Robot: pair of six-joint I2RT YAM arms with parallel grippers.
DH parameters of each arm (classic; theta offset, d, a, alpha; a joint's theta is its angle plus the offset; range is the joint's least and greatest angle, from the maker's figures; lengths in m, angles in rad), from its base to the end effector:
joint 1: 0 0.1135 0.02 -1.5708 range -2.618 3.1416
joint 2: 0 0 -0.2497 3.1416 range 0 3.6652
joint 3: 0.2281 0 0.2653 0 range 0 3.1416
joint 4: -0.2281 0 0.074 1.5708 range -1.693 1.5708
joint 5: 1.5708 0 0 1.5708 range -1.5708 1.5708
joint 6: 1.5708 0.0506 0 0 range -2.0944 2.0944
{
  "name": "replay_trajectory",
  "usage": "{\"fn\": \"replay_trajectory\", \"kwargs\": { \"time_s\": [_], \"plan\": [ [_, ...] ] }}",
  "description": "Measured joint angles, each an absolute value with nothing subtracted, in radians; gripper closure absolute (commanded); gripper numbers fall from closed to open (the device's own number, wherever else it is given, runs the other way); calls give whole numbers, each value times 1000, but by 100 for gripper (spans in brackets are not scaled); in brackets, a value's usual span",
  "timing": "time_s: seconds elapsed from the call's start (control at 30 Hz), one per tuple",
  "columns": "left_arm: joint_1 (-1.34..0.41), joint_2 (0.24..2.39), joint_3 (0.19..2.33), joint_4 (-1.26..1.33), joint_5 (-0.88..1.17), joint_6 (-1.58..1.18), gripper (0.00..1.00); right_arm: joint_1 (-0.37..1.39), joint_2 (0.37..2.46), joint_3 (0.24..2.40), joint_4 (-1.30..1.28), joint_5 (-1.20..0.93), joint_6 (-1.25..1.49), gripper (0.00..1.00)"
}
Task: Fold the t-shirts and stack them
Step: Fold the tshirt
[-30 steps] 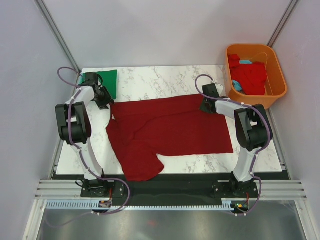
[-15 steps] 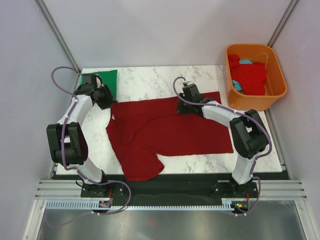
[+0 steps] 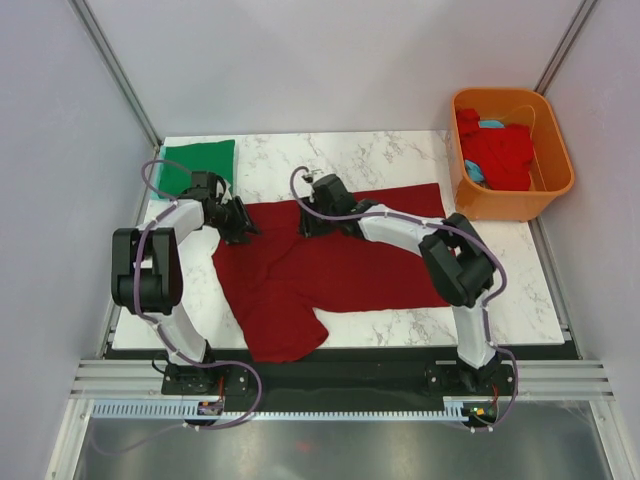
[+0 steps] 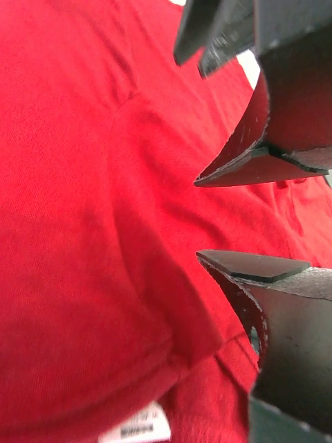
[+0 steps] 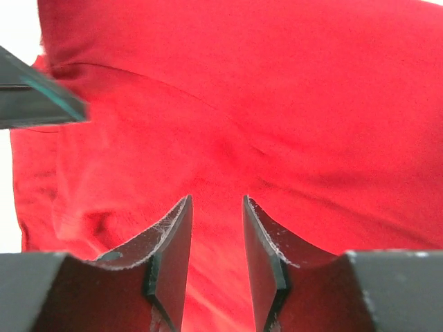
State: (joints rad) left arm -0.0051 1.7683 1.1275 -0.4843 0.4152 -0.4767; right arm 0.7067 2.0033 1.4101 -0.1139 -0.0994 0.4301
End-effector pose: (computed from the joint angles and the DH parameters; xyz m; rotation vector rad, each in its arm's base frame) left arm 0.3638 -0.0223 0.1434 -0.5098 2.6784 -0.7043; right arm 0.3519 0.3071 0.1647 -0.3813 2.3446 0.6887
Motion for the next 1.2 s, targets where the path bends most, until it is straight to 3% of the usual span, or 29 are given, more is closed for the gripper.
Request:
{"fn": "replay_trajectory", "kwargs": {
  "time_s": [0.2, 0.6, 1.0, 1.2],
  "plan": [
    [-2, 1806, 1125, -475, 390, -482, 51, 791, 2152, 1596, -141, -101, 369, 52],
    [22, 1823, 1124, -473, 375, -493, 50, 833, 2200, 1667, -251, 31, 338, 56],
    [-29, 1439, 943, -477, 263, -493, 54, 832, 2066, 1548, -286, 120, 570, 59],
    [-83, 1355, 782, -492, 237, -501, 56, 838, 2037, 1502, -286, 136, 645, 59]
  ]
}}
